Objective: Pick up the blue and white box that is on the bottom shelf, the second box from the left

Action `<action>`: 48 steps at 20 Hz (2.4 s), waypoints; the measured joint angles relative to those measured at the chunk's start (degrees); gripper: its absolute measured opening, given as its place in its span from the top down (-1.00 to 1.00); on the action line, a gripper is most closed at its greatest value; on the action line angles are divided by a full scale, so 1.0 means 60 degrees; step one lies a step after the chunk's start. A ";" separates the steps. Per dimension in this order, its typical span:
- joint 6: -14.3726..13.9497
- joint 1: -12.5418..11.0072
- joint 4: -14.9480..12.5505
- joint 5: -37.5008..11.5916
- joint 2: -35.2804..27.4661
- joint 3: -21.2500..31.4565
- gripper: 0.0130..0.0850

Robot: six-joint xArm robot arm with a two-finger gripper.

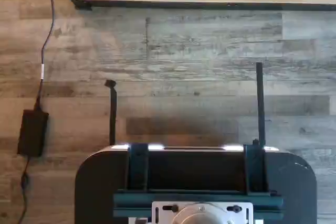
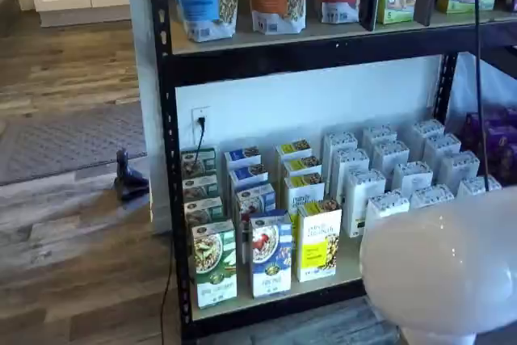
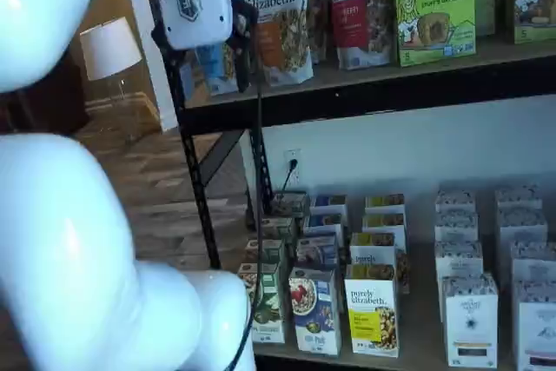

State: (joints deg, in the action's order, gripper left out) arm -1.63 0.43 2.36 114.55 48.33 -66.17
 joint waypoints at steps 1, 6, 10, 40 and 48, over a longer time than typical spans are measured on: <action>0.0047 -0.0084 0.0091 -0.0042 0.0026 0.0024 -1.00; 0.0339 -0.0584 0.0641 -0.0343 0.0183 0.0184 -1.00; 0.0302 -0.0482 0.0510 -0.0423 0.0152 0.0247 -1.00; 0.0921 -0.0810 0.0299 -0.4374 0.0445 0.4519 -1.00; 0.0878 -0.0673 0.0257 -0.5918 0.0464 0.5854 -1.00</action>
State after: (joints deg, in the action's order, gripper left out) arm 3.63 -3.60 3.90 79.04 51.12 -31.05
